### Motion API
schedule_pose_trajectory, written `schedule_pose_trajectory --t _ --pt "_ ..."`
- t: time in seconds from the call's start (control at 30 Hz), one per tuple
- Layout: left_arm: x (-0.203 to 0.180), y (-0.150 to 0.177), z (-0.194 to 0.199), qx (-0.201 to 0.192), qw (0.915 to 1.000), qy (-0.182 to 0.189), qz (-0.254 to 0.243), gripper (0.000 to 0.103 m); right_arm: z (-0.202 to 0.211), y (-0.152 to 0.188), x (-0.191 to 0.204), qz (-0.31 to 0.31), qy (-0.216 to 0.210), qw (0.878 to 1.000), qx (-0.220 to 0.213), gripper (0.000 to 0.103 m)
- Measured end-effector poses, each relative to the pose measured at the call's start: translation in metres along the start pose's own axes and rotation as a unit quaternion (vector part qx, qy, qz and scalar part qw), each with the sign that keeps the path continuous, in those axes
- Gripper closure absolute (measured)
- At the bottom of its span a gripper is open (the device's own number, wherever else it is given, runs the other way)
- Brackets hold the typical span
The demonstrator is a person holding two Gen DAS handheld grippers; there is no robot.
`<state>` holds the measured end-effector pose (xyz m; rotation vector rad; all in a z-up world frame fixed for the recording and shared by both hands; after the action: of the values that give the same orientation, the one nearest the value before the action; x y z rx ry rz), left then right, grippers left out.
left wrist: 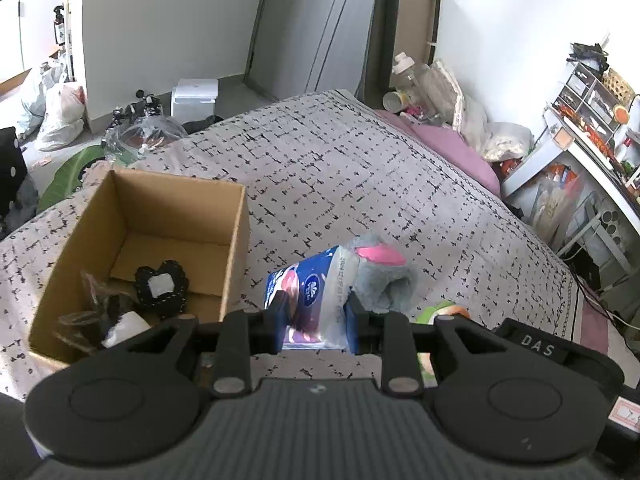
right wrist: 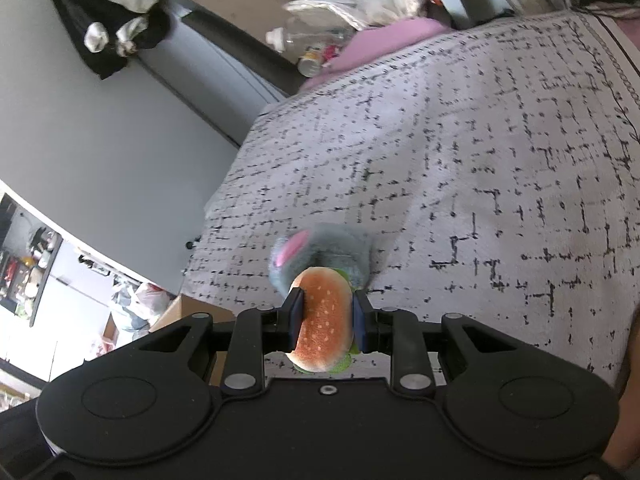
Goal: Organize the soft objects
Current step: 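Carry the tissue pack and burger plush into the box with both tools and release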
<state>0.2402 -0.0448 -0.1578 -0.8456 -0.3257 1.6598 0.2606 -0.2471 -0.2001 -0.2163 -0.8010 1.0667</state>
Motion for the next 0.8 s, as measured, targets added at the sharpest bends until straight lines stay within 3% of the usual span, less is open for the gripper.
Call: schedule_pose_trajectory --t 0.8 --pt "0.046 -0.016 0.042 -0.04 0.9986 -0.023 0.025 0.075 0.028 0.005 0.068 0.075 -0.096 0.991 -0.05 0.077"
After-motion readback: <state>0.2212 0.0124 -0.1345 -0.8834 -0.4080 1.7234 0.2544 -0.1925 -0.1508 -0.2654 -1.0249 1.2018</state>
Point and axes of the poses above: each gripper's, at about its wrist camera, not at the fingertips, and z roughly against the way its jaws point, x to its left, y to its underside, the point moved 8 cm from there along -z, roughly the way its jaws point, and after that the axes turned 8 degrees about y, right-handed, at the moved point
